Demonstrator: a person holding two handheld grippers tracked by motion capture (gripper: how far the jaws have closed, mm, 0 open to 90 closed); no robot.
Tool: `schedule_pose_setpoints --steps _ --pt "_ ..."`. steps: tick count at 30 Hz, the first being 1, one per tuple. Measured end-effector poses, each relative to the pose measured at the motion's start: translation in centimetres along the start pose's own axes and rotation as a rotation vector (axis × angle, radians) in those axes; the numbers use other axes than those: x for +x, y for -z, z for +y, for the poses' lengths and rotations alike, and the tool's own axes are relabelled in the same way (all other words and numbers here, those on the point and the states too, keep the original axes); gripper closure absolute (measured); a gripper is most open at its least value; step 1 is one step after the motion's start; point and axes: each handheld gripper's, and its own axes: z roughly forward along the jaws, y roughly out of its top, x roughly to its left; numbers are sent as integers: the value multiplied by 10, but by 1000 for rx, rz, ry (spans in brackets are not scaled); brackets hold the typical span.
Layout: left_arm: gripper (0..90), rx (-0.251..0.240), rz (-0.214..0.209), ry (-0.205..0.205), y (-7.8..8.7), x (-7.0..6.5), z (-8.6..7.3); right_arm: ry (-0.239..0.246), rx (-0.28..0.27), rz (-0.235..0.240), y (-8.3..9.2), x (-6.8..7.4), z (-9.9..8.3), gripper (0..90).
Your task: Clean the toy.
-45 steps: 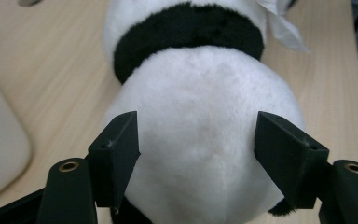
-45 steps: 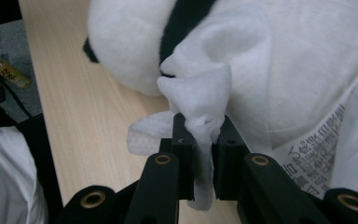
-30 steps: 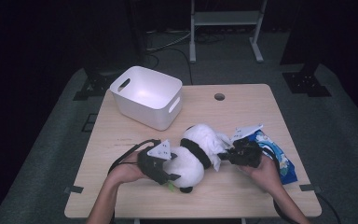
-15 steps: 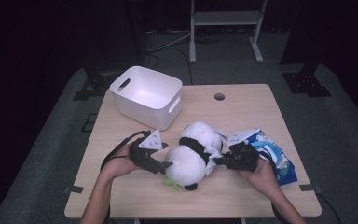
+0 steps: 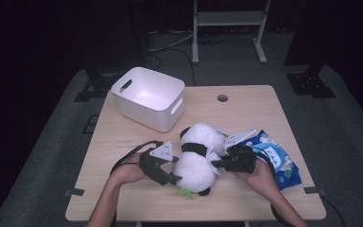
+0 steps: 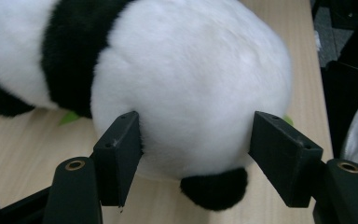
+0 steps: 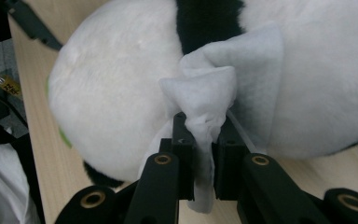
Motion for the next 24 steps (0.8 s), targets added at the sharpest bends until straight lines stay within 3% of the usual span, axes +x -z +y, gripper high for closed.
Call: schedule_pose_setpoints --steps 13,19,24 --pt "331 16 -35 -75 -17 -29 18 -14 13 -33 -3 -15 5 816" --pt "331 10 -35 -85 -16 -31 19 -4 12 -46 -7 -17 10 819" --pt "330 -26 -9 -79 -4 -26 18 -27 -15 -50 3 -20 6 813"
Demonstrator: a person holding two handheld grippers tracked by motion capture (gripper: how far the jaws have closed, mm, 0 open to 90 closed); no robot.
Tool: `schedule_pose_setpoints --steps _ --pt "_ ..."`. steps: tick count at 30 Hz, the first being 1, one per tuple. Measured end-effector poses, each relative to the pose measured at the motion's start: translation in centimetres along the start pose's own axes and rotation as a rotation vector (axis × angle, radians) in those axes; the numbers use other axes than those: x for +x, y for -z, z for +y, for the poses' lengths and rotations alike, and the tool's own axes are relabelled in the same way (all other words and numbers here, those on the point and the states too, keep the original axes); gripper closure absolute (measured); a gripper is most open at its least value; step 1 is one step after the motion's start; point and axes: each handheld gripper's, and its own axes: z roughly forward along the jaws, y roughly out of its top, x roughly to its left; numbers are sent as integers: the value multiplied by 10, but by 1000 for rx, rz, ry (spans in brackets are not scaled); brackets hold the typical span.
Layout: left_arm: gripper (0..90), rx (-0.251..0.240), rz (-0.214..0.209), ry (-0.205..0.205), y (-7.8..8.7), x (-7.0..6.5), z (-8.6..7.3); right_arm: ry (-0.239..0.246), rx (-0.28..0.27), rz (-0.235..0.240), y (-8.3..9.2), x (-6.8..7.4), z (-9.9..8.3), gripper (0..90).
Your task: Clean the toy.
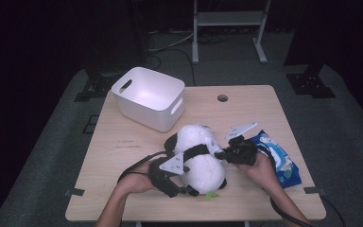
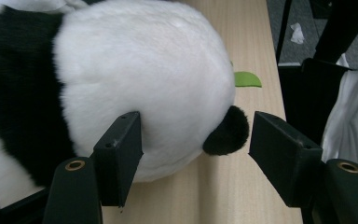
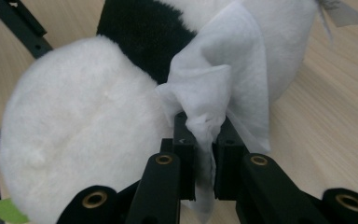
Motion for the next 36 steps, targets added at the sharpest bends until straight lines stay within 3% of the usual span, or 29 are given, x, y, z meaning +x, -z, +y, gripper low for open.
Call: schedule_pose_setpoints --steps 7,10,14,21,26,36 --pt "328 -34 63 25 12 13 -1 -18 -38 -21 5 0 9 809" --pt "327 -11 104 27 15 20 0 -10 -36 -19 0 2 16 807" --pt "327 -8 125 27 21 32 2 11 -32 1 0 9 21 807" --pt "327 -10 143 24 26 55 12 33 -27 28 15 23 8 807" --pt "327 6 156 -2 22 72 21 53 -25 55 24 37 -4 806" --pt "326 8 160 11 14 107 33 78 -4 106 30 60 -23 806"
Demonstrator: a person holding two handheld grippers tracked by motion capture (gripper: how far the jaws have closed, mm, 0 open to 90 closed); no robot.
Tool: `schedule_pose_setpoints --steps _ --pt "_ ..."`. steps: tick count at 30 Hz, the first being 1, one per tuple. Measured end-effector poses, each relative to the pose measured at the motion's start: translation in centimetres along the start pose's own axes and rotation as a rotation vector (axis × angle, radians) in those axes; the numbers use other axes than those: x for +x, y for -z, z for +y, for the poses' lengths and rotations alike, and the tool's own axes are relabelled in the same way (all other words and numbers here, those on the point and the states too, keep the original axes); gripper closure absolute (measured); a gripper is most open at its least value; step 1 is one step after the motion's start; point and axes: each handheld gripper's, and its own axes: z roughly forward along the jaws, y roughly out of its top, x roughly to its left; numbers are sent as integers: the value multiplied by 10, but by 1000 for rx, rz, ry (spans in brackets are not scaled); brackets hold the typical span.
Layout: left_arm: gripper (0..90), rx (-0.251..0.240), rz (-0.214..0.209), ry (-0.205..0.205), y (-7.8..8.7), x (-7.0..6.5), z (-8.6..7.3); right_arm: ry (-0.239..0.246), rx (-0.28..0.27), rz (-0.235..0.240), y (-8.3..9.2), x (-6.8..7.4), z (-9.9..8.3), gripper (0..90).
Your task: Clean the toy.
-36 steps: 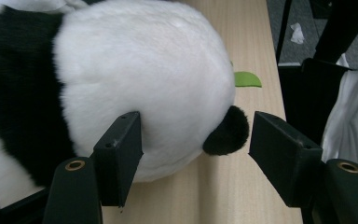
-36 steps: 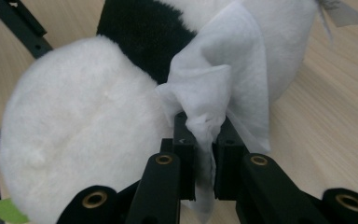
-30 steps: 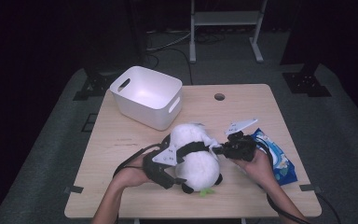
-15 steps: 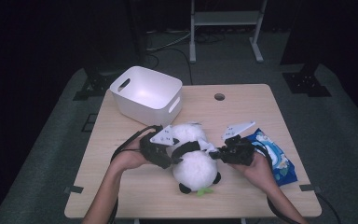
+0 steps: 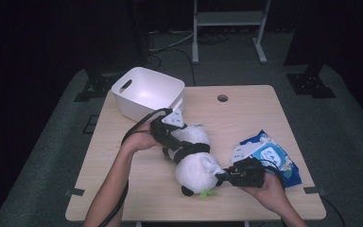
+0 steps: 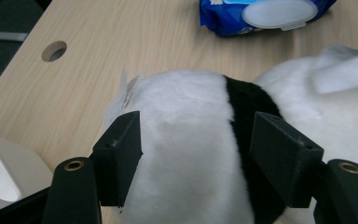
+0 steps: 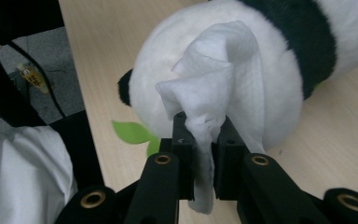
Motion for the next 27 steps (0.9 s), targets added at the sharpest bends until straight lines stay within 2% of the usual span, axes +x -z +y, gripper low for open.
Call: schedule_pose_setpoints --steps 5,9,11,19,27 --pt "316 26 -29 14 -8 6 -1 14 19 31 -5 9 -7 806" --pt "314 34 -53 26 -12 4 -3 12 45 22 -15 8 -10 807" --pt "314 54 -51 24 -11 1 -3 8 41 10 -17 4 -11 808" --pt "306 82 -30 25 -2 -13 -11 -49 17 -30 -14 -15 -16 808" --pt "304 133 -9 -20 9 -28 -17 -101 1 -80 -14 -36 -18 807"
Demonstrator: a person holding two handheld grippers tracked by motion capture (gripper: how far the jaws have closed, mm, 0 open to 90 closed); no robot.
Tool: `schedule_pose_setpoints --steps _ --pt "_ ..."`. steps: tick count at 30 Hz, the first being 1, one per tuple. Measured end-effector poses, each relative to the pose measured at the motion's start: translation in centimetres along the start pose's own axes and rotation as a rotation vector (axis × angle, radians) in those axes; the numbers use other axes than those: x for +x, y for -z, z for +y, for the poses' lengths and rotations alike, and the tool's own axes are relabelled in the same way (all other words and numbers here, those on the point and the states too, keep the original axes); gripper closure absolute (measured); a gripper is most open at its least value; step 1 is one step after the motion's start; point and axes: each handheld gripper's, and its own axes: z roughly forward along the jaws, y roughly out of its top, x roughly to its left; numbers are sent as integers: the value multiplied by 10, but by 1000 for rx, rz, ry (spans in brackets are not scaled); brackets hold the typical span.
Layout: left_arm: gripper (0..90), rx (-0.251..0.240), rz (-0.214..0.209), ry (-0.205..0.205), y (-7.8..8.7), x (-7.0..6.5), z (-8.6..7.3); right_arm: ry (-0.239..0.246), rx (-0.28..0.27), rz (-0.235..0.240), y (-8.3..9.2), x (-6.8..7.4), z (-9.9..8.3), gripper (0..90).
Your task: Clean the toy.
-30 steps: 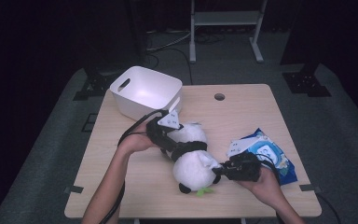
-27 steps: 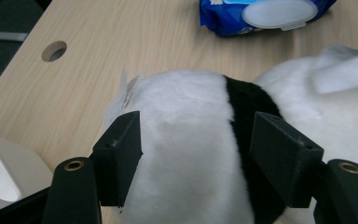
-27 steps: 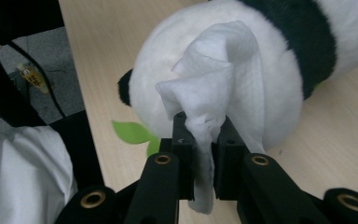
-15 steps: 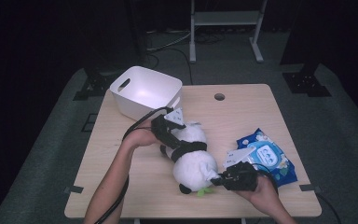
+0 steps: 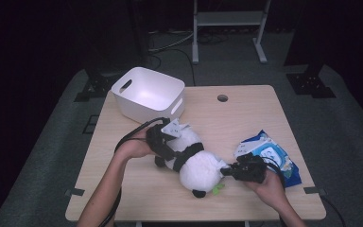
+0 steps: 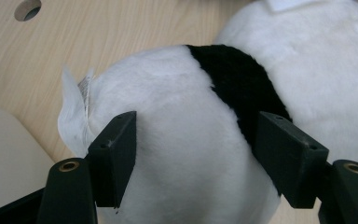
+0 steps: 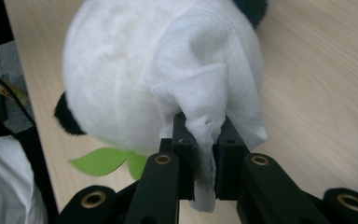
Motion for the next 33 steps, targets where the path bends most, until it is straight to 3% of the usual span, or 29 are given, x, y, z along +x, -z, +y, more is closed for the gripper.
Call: schedule_pose_setpoints --steps 5,10,16,28,33 --pt "303 16 2 -1 5 -8 -7 -13 -11 -23 -4 -10 4 806" --pt "294 10 18 7 10 -11 -12 -22 -23 -9 -3 -12 7 806" --pt "293 -11 41 14 13 -6 -10 5 -21 15 6 2 3 796" --pt "293 -8 32 23 6 -5 -8 86 34 136 4 38 -3 783" --pt "294 12 24 11 6 -8 -7 90 44 124 0 37 0 791"
